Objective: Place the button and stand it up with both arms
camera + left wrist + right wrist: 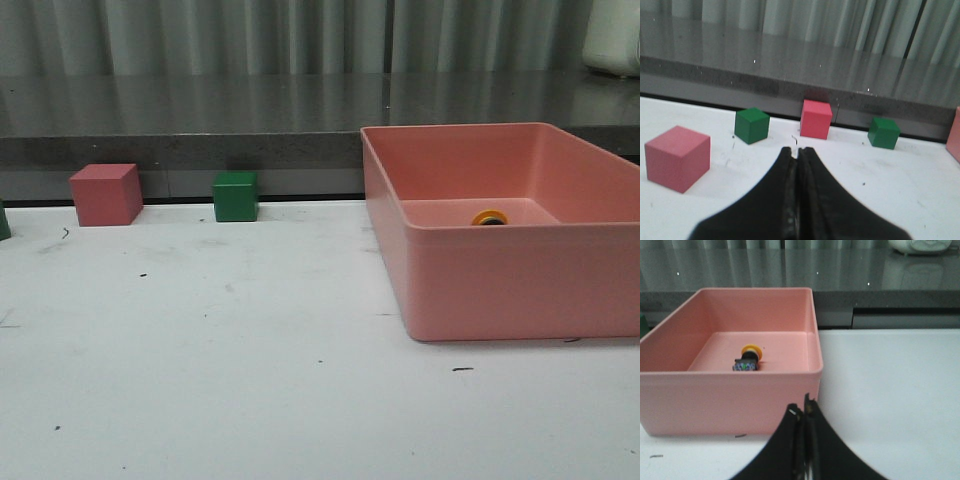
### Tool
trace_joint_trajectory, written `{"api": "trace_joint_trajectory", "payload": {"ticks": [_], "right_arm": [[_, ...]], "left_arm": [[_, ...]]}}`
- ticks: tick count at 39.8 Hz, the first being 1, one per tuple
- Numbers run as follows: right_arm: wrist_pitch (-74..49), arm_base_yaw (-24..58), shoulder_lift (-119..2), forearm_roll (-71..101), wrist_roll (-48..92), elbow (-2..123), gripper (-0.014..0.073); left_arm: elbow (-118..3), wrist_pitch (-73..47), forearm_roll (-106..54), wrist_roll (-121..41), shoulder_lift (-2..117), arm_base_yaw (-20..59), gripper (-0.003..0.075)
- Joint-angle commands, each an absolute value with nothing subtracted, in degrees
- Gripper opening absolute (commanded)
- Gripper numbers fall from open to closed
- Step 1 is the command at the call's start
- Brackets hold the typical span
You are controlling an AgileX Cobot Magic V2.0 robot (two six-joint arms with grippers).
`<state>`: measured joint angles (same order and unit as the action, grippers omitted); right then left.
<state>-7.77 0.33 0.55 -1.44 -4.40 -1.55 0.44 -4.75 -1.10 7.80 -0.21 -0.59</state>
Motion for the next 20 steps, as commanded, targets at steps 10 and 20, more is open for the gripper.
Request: {"api": "trace_joint_trajectory", "payload": {"ticks": [10,20], "right_arm": [[-2.8,0.0,1.2,-1.2,-4.1,8.7,-0.0067],[-14.2,0.0,-10.2,-1.2,-4.1,23.2,-0.0067]], "left_arm": [[-5.7,7.0,-1.5,8.1,0.7,-0.7,-0.0020],[-21.5,-2.7,1.1,8.1,14.9,-0.7,-0.0020]]}}
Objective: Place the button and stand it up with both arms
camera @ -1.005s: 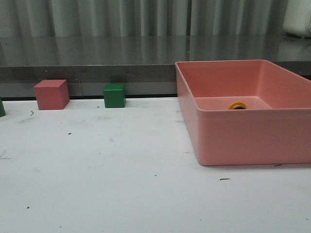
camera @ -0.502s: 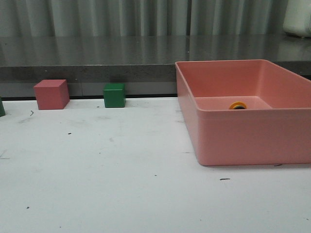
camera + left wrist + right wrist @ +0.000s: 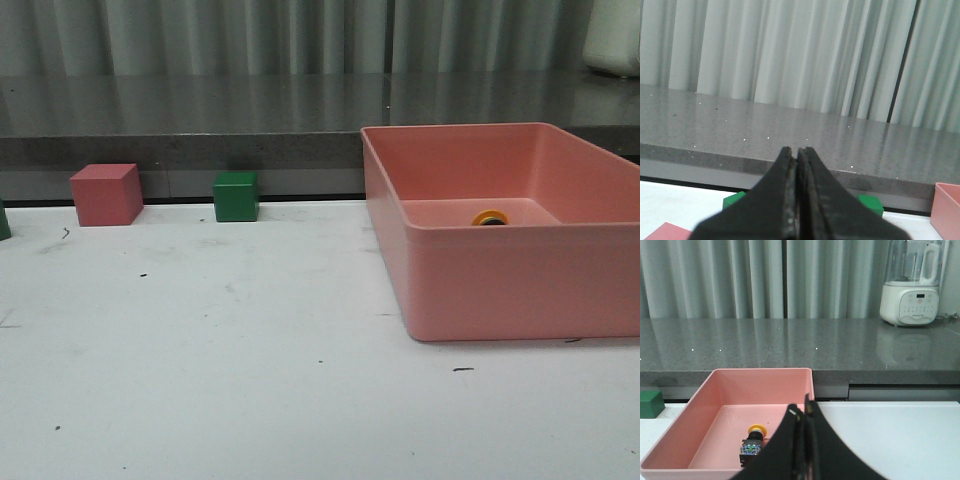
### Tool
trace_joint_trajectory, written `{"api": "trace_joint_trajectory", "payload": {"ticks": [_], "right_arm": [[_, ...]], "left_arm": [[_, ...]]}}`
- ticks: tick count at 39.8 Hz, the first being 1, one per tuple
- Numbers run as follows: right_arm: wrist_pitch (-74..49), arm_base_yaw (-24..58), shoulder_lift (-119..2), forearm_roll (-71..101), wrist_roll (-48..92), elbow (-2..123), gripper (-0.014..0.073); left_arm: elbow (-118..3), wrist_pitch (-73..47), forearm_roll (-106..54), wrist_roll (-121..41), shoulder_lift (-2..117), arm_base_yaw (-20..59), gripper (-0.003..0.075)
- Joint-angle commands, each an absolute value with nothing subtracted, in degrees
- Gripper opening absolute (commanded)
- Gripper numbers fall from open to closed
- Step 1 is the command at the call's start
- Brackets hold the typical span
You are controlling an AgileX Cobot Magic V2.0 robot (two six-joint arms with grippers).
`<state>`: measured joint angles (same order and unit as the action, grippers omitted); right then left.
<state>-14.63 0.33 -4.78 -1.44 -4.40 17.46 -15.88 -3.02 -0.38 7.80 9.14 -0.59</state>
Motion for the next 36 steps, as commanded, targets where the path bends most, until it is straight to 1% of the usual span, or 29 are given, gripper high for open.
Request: {"api": "trace_joint_trajectory", "payload": {"ticks": [1,5,9,14,18,20,21,23,25,27,28,31,33,35,36], "right_arm": [[-15.1,0.0,-11.5,-1.2,-4.1,24.3,-0.0067],[-18.7,0.0,-18.5,-1.2,-4.1,29.5,-0.0067],[-19.8,0.0,-24.5,-1.2,-4.1,33.1,-0.0067],[-18.6,0.0,-28.4,-1.2,-4.1,34.5,-0.0067],[-17.7,0.0,-29.0,-1.2,-4.1,34.5,-0.0067],[-17.6,0.0,-29.0,-1.2,-4.1,34.5,-0.0060],[-17.5,0.0,-29.0,-1.2,-4.1,34.5,-0.0050],[-17.1,0.0,-29.0,-1.2,-4.1,34.5,0.0003],[-16.7,0.0,-29.0,-1.2,-4.1,34.5,0.0081],[-16.1,0.0,-29.0,-1.2,-4.1,34.5,0.0181],[-15.7,0.0,-29.0,-1.2,-4.1,34.5,0.0246],[-14.4,0.0,-29.6,-1.2,-4.1,34.5,0.0426],[-13.5,0.0,-30.4,-1.2,-4.1,34.5,0.0526],[-12.9,0.0,-31.4,-0.9,-4.1,34.5,0.0605],[-12.9,0.1,-32.2,0.0,-4.1,34.6,0.0639]], "left_arm": [[-23.1,-4.1,1.8,8.1,16.4,-0.7,-0.0020],[-28.0,-7.0,3.5,8.1,23.8,-0.7,-0.0020],[-30.4,-7.2,2.9,8.1,27.7,-0.7,-0.0020],[-30.8,-6.9,2.4,8.1,29.2,-0.7,-0.0020],[-30.8,-6.5,2.4,8.1,29.2,-0.7,-0.0015],[-30.8,-6.5,2.4,8.1,29.2,-0.7,0.0016],[-30.8,-6.5,2.4,8.1,29.2,-0.7,0.0037],[-30.8,-6.5,2.4,8.1,29.2,-0.7,0.0105],[-30.8,-6.5,2.4,8.1,29.2,-0.7,0.0197],[-30.8,-6.5,2.4,8.1,29.2,-0.7,0.0324],[-30.8,-6.5,2.4,8.1,29.2,-0.7,0.0391],[-30.8,-6.4,2.4,8.1,29.2,-0.7,0.0557],[-30.8,-6.1,2.4,8.1,29.2,-0.7,0.0629],[-30.8,-6.1,2.4,8.1,29.2,-0.7,0.0675],[-30.8,-6.1,2.4,8.1,29.2,-0.7,0.0685]]}}
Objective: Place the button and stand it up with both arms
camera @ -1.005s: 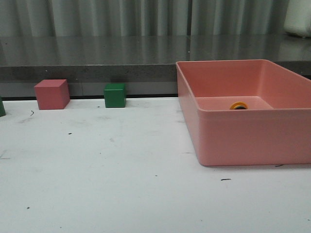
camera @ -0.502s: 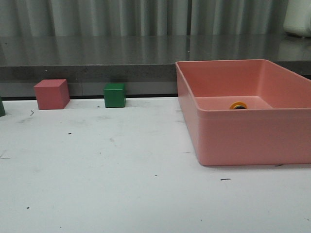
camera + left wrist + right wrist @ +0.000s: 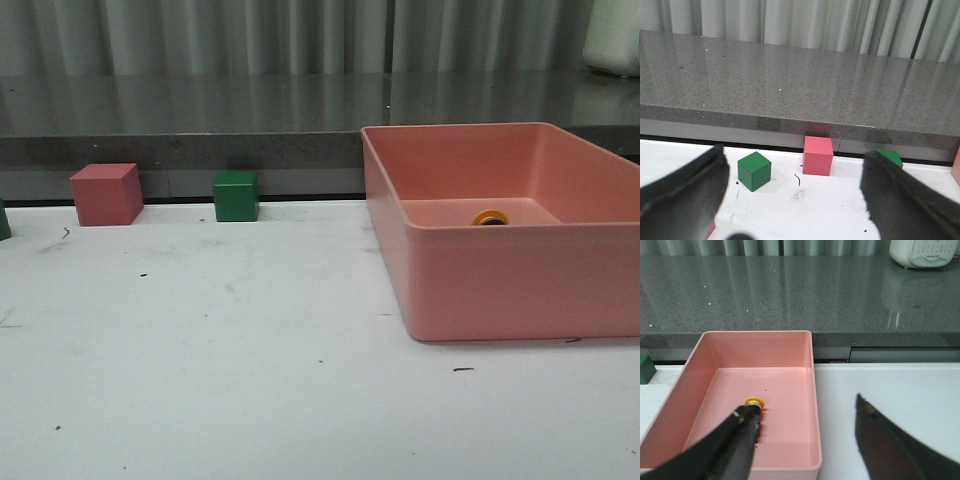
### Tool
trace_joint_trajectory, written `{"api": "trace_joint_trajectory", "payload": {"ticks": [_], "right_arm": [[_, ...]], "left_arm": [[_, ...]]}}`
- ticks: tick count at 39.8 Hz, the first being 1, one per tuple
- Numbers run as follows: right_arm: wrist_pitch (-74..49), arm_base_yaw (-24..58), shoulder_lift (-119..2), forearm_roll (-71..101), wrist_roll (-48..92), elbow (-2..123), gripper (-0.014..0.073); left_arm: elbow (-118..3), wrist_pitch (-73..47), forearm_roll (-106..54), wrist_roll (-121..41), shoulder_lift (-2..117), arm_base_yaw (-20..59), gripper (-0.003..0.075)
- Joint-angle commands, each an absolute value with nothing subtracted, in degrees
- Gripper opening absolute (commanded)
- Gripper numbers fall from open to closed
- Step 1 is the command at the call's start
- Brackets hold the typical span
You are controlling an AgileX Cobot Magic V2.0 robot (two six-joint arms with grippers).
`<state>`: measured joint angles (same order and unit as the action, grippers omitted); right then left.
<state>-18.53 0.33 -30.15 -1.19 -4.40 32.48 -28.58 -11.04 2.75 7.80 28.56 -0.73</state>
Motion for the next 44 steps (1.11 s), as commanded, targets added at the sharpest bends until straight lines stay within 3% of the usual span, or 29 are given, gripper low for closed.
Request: {"api": "trace_joint_trajectory", "payload": {"ticks": [1,12,24,30,44], "right_arm": [[-12.9,0.1,-33.0,0.0,-4.1,34.7,0.0657],[-12.1,1.1,-51.3,4.5,-4.1,42.6,0.0661],[-19.8,12.4,-73.6,5.0,-4.2,59.6,0.0611],[-29.3,12.5,-84.4,5.7,-5.0,69.1,0.0525],[-36.2,7.9,-104.0,5.7,-9.3,82.6,0.0524]], "left_arm": [[-30.8,-6.1,2.4,8.1,29.2,-0.7,0.0687],[-30.8,-6.1,2.4,8.1,29.2,-0.7,0.0673],[-30.8,-6.1,2.4,8.1,29.2,-0.7,0.0673],[-30.8,-6.1,2.4,8.1,29.2,-0.7,0.0673],[-30.8,-6.1,2.4,8.1,29.2,-0.7,0.0673]]}}
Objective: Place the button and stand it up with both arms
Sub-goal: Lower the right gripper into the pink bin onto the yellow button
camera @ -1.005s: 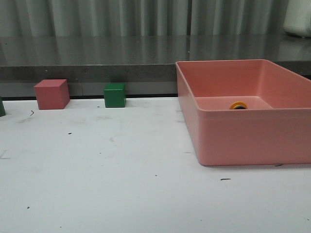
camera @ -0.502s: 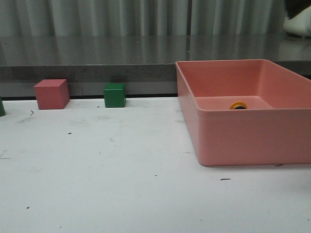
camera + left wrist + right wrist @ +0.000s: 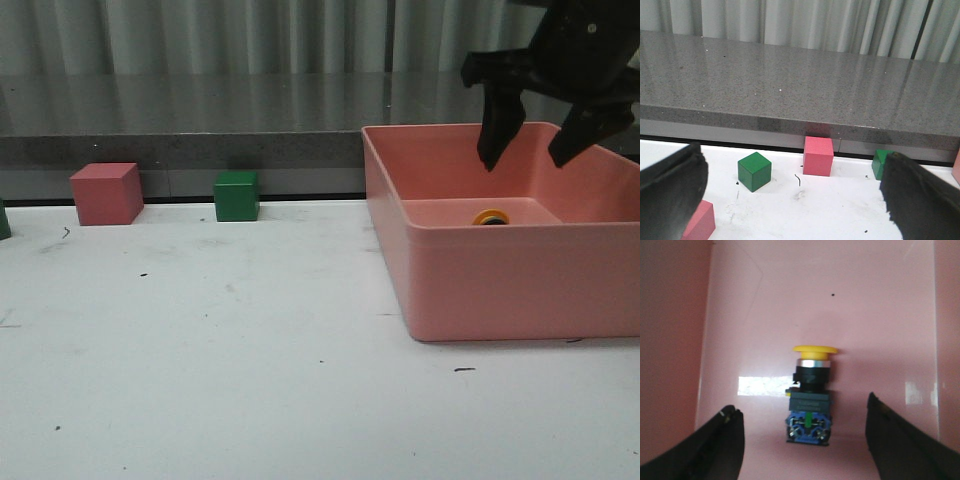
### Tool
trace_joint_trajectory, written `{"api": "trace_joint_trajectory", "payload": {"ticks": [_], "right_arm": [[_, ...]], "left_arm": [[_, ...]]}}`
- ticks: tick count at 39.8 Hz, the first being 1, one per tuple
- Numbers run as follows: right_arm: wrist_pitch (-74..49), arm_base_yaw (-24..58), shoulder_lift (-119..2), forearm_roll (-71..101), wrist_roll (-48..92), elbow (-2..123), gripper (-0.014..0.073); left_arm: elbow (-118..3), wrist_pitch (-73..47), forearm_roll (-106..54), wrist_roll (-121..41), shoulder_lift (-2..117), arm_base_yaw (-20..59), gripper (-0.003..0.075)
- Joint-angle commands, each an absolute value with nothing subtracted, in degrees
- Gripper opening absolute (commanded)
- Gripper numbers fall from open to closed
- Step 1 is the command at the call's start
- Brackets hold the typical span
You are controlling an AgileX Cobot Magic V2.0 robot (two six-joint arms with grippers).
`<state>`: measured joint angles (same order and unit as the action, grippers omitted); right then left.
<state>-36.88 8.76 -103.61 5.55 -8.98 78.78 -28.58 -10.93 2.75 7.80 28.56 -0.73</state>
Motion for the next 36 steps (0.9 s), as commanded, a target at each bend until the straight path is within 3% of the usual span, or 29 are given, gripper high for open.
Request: {"api": "trace_joint_trajectory", "payload": {"ticks": [1,20,31,36], "right_arm": [[-36.5,7.9,-105.2,5.7,-9.3,83.4,0.0524],[-41.9,8.6,-116.7,6.2,-9.2,91.0,0.0509],[-42.5,8.6,-116.8,6.5,-9.2,91.0,0.0207],[-43.4,8.6,-115.8,6.5,-9.2,91.0,0.0171]], "left_arm": [[-30.8,-6.1,2.4,8.1,29.2,-0.7,0.0673],[-30.8,-6.1,2.4,8.1,29.2,-0.7,0.0673],[-30.8,-6.1,2.4,8.1,29.2,-0.7,0.0673],[-30.8,-6.1,2.4,8.1,29.2,-0.7,0.0673]]}}
